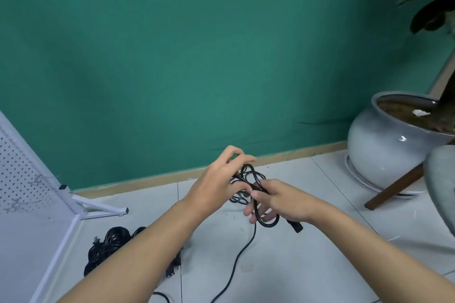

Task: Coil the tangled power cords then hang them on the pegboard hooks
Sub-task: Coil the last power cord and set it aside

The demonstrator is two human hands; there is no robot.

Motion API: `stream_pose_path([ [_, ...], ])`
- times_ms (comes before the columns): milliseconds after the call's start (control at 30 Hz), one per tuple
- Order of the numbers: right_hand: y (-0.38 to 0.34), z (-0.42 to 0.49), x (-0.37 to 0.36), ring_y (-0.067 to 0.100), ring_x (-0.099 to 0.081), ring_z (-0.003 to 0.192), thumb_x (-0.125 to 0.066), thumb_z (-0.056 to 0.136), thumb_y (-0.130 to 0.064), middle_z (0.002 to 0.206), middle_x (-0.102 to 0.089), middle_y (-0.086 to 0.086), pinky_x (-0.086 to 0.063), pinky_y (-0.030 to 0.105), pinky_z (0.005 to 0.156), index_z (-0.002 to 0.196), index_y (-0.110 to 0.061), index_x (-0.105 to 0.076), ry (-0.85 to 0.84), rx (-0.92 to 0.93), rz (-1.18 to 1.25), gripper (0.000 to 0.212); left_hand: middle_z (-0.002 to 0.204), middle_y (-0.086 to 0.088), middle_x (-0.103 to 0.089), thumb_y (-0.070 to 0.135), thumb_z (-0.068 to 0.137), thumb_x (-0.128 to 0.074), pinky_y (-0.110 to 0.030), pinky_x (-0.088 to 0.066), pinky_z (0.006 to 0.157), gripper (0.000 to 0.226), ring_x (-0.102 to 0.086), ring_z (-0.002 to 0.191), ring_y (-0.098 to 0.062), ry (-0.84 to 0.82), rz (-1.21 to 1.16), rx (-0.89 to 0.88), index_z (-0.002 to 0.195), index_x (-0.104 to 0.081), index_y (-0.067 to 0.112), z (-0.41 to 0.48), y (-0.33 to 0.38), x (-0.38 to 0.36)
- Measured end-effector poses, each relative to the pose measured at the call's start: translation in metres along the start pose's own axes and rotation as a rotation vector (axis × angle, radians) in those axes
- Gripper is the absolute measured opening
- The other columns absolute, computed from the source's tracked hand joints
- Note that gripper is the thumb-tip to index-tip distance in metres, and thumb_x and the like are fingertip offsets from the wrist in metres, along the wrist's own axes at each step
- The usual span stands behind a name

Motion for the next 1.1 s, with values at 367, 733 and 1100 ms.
stream_pose_path([
  [367, -0.019, -0.004, 0.003, 0.015, -0.044, 0.052, -0.053, 0.108, -0.027, 0.066, -0.034, -0.002, -0.046, 0.028, 0.053, 0.088, -0.013, -0.045, -0.067, 0.161, 0.061, 0.026, 0.128, 0.018, -0.065, 0.034, 0.091, -0.078, -0.024, -0.044, 0.107, 0.045, -0.059, 0.122, 0.001, -0.118, -0.228, 0.198, 0.134, -0.064, 0.037, -0.003, -0.022, 0.013],
  [733, -0.004, 0.001, 0.002, 0.023, -0.06, 0.052, -0.061, 0.104, -0.03, 0.066, -0.061, 0.0, -0.046, 0.033, 0.055, 0.103, -0.013, -0.054, 0.009, 0.093, -0.132, 0.018, 0.085, 0.006, -0.064, 0.033, 0.086, -0.082, -0.027, -0.049, 0.075, 0.029, -0.058, 0.073, -0.009, -0.055, -0.165, 0.186, 0.114, -0.076, 0.028, -0.008, -0.026, 0.015],
  [1100, 0.001, 0.0, 0.004, 0.017, -0.073, 0.065, -0.045, 0.109, -0.026, 0.078, -0.073, -0.002, -0.05, 0.031, 0.065, 0.1, -0.009, -0.051, -0.053, -0.012, -0.378, 0.02, 0.068, 0.015, -0.05, 0.061, 0.095, -0.059, -0.029, -0.031, 0.059, 0.04, -0.044, 0.068, -0.011, -0.233, 0.337, 0.105, 0.084, -0.063, 0.022, 0.003, -0.004, 0.014],
])
Point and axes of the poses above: each hand's wrist, its own z-axis towards the middle knuckle, its own x-axis out of the back of the hand, y = z × x, the point moved 1 cm from there along z, towards the middle knuckle
